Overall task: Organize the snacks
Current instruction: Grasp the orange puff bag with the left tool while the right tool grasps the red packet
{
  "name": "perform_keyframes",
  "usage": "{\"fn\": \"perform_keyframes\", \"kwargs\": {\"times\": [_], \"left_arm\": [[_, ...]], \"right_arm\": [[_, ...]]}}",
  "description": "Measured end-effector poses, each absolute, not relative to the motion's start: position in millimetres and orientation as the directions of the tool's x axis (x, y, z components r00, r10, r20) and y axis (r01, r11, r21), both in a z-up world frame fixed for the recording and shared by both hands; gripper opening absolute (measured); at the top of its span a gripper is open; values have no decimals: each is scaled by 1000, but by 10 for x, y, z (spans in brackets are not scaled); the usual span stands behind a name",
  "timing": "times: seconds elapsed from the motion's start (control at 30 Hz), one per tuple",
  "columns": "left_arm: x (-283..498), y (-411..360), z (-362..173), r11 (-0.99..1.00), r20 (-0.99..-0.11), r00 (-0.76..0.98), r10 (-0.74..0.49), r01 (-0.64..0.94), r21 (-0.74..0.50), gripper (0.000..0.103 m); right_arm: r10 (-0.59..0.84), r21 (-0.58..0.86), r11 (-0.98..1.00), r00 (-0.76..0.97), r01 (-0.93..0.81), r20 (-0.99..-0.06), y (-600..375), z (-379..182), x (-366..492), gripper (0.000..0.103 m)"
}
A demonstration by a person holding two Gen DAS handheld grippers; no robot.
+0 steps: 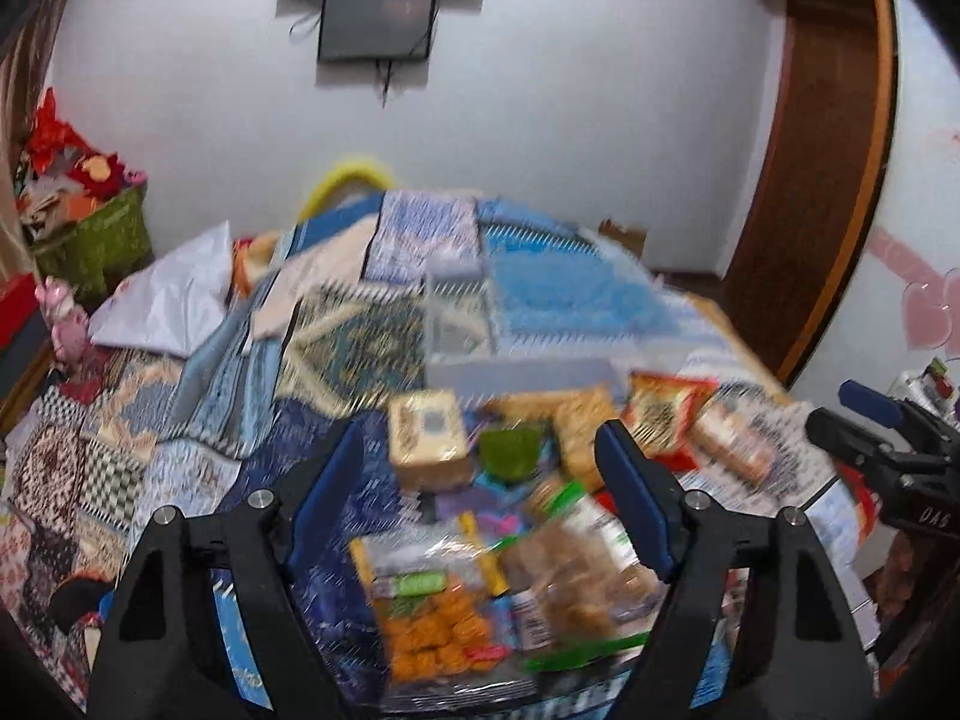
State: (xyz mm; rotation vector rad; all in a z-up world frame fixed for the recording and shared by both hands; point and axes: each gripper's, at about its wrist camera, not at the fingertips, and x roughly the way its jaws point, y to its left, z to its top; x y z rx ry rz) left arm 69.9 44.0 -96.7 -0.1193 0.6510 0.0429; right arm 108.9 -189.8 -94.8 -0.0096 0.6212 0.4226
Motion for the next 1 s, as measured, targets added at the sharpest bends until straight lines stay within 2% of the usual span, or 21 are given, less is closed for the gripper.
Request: {"fn": "perform_keyframes", "kwargs": {"times": [0.13,0.53,0.93,1.0], "left_arm": [[745,554,-1234,991,-671,742,20,-105,-87,75],[797,673,-1881,986,-811,585,-25,-117,-115,75],[876,674,-2143,973,-846,527,-87,-139,-187,76],[873,668,-2166,973,-846,527,-87,-138,-186,72]], "right_arm": [[397,140,904,670,-404,-627,-1882,-1152,1157,82],[421,175,874,524,-454,-740,-1696,-1637,1313,82],[423,180,853,445,-491,-789,-1584,-1856,1405,82],[428,189,850,434,-492,-793,-1573,-1875,1431,76]]}}
